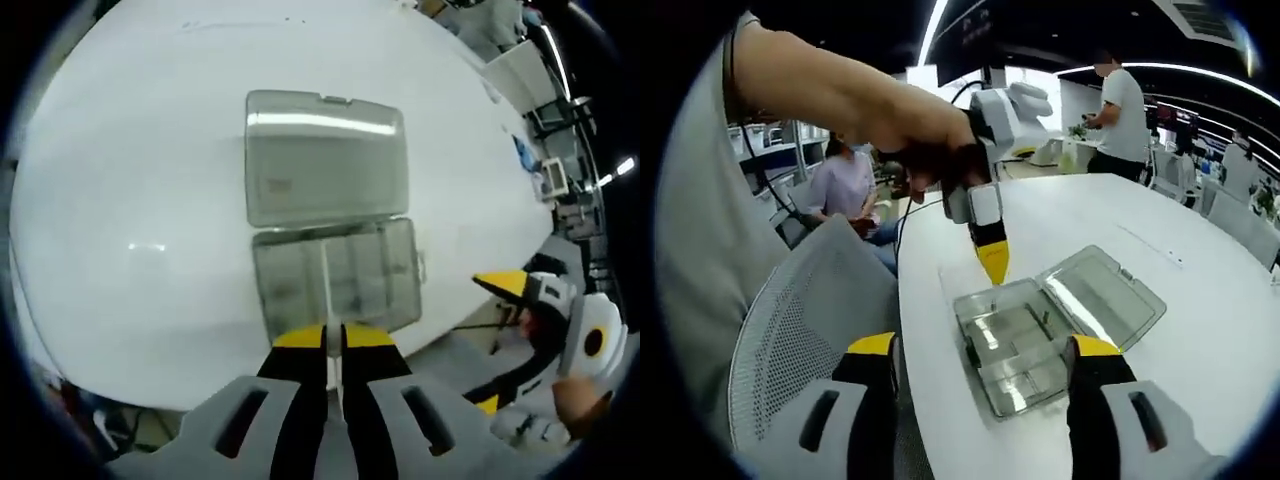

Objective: Insert the divider into the dual guide fixture by aligning both edges with the guide slots and pushing it downward to the bottom, including one-sided entry, uneven engagement, binding, and posture correction.

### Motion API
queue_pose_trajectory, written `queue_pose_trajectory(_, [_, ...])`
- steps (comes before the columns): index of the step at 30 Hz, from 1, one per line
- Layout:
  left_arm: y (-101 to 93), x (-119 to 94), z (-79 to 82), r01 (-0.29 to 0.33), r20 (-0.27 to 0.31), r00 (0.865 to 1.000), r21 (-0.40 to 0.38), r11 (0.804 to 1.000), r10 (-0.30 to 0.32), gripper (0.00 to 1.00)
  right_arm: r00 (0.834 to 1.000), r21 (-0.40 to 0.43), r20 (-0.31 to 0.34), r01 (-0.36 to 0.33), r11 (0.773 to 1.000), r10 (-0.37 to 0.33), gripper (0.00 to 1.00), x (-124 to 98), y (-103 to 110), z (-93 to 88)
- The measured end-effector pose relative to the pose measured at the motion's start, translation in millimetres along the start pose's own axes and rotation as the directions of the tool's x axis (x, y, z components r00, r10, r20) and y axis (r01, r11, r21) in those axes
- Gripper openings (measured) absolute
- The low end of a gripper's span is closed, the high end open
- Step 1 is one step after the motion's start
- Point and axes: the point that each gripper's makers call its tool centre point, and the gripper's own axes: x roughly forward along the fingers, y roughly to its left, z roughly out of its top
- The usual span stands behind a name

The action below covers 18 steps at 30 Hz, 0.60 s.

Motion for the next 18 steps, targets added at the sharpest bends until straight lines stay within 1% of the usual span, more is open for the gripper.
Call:
queue_pose_trajectory(1, [-0.3,1,1.0,-0.005,-0.003,1.000,0.000,1.000,0.005,0.00,1.000,-0.014,-0.017,0.003,1.000,-0.004,0.67,0,0,-2.8])
queue_pose_trajectory(4, [1.2,4,2.4,-0.016,-0.012,1.000,-0.001,1.000,0.016,0.01,1.000,-0.015,-0.019,0.010,1.000,-0.010,0.67,-1,-2,-4.7])
queue_pose_trajectory(6, [0.3,5,0.5,-0.023,-0.017,1.000,-0.004,1.000,0.023,0.01,1.000,-0.013,-0.020,0.011,1.000,-0.011,0.67,-2,-2,-5.7])
queue_pose_trajectory(10, [-0.1,7,0.7,-0.032,-0.024,0.999,-0.002,0.999,0.032,0.01,0.999,-0.032,-0.037,0.014,0.999,-0.015,0.67,-4,-2,-10.2])
queue_pose_trajectory(18, [-0.9,12,1.8,-0.038,-0.036,0.999,-0.014,0.999,0.038,0.01,0.999,-0.018,-0.032,0.017,1.000,-0.017,0.67,-7,-3,-11.7])
